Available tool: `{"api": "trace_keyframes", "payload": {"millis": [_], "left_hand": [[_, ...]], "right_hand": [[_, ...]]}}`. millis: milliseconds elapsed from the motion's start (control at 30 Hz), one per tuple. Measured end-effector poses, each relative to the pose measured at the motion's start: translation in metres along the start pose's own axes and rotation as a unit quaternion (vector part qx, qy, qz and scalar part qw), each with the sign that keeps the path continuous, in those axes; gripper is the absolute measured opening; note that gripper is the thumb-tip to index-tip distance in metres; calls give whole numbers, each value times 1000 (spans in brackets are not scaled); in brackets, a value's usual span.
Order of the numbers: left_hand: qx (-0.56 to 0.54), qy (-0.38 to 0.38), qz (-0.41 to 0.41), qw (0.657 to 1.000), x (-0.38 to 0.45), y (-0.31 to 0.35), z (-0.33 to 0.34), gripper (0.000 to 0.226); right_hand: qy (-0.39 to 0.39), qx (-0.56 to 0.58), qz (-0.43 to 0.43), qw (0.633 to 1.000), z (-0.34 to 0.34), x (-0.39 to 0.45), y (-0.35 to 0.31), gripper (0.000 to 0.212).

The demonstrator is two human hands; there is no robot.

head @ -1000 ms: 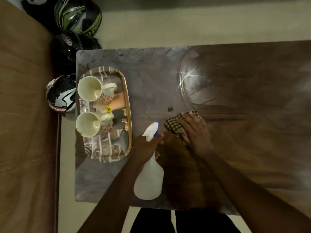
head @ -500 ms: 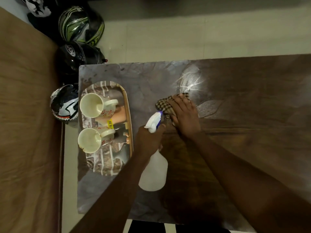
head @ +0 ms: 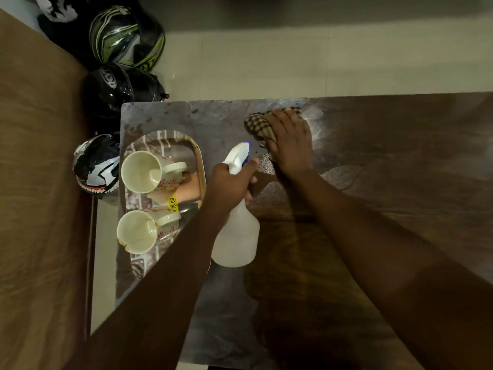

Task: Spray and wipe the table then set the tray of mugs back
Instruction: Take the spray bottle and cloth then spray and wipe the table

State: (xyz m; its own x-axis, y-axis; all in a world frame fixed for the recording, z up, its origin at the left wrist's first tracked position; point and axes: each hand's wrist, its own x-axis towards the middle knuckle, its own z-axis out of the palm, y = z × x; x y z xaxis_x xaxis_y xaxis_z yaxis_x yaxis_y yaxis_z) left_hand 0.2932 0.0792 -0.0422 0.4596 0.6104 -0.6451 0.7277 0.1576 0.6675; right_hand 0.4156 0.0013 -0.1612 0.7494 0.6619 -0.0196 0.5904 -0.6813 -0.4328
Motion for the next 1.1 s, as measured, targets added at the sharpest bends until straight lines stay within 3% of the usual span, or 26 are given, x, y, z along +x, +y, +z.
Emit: {"api": "trace_keyframes", "payload": {"millis": [100, 167, 233, 267, 367, 467, 533, 600, 667, 700, 767, 833, 900, 1000, 1100], "left_hand": [[-11, 15, 3, 1000, 12, 8, 2, 28], [-13, 11, -1, 1000, 18, 11, -1, 30], [-32, -28, -10, 999, 20, 17, -6, 28], [-49, -49, -14, 997, 22, 20, -7, 27], [-48, -33, -3, 998, 32, 25, -8, 22], [-58, 13, 11, 998, 39, 29, -6, 24], [-64, 17, 10, 998, 39, 31, -10, 32], [-58, 22, 0, 998, 38, 34, -17, 40], [-28, 35, -7, 999, 36, 28, -25, 37], [-15, 39, -3, 999, 35, 24, -28, 27], [-7, 53, 7, 999, 33, 15, -31, 19], [-11, 57, -1, 998, 31, 10, -32, 24], [-15, 44, -6, 999, 30, 9, -32, 31], [-26, 38, -9, 999, 30, 4, -34, 26], [-15, 54, -4, 998, 31, -2, -36, 25]], "right_hand": [[-42, -2, -138, 990, 13, -17, -8, 47], [-115, -17, -281, 953, 5, -44, 15, 49], [-154, -16, -346, 926, -18, -48, 46, 52], [-144, -22, -317, 937, -27, -41, 58, 51], [-27, -34, -78, 996, -33, 3, 63, 46], [31, -29, 44, 998, -8, 42, 24, 51], [15, 7, 12, 1000, 10, 47, -9, 53], [-27, 40, -136, 990, 20, 37, -28, 46], [-85, 37, -327, 941, 20, 25, -13, 36], [-101, 19, -381, 919, 16, 26, 2, 38], [-109, -19, -341, 933, 12, 44, 19, 48], [-69, -40, -214, 974, 13, 68, 9, 52], [-43, -35, -133, 990, 21, 82, -19, 55], [-30, -5, -133, 991, 31, 65, -46, 50], [-45, -3, -233, 971, 31, 8, -34, 45]]}}
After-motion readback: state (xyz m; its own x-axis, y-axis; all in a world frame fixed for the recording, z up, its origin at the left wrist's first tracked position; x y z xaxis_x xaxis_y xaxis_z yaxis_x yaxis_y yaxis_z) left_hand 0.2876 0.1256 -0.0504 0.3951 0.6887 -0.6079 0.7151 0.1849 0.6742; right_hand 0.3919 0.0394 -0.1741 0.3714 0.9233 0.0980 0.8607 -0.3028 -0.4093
